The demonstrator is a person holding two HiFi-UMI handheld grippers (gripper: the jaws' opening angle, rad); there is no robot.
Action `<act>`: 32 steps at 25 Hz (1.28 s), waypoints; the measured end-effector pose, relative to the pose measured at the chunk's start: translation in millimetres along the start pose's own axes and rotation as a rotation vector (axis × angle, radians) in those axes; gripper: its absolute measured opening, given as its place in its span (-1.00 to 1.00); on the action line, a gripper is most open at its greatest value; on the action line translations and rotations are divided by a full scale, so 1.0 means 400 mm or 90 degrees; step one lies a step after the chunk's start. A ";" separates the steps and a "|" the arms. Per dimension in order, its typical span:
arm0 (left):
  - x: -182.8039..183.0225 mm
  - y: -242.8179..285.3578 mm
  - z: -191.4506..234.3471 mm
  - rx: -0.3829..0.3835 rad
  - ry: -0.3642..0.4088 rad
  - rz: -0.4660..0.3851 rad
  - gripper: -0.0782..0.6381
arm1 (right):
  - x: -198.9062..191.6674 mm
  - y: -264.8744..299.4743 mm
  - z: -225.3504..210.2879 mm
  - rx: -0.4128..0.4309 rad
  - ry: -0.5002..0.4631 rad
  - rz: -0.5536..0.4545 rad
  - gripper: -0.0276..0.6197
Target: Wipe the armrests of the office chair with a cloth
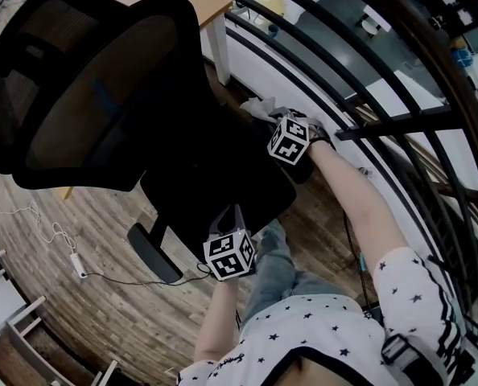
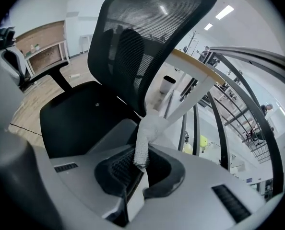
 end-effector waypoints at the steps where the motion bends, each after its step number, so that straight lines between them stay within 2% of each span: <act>1: 0.000 -0.001 -0.001 0.001 0.001 0.000 -0.76 | -0.001 -0.003 0.003 0.002 -0.001 0.000 -0.82; 8: -0.004 0.001 0.000 0.007 0.001 0.008 -0.76 | -0.018 -0.015 0.027 0.030 0.006 -0.006 -0.82; 14: 0.005 -0.002 -0.009 0.004 0.010 0.008 -0.76 | -0.032 -0.030 0.049 0.032 0.010 -0.016 -0.82; 21: -0.005 -0.006 -0.019 0.003 0.010 0.005 -0.76 | -0.048 -0.040 0.077 0.042 -0.009 -0.013 -0.82; 32: -0.037 -0.043 -0.068 0.016 -0.011 -0.013 -0.76 | -0.086 -0.073 0.128 0.059 -0.016 -0.005 -0.82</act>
Point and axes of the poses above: the fingertips, and each gripper's own axes: y forward along the fingers, z to its left, x out of its top, the point moved 8 cm from there along -y, backward along the fingers, and after that the axes turned 4 degrees about x, right-handed, at the moved point
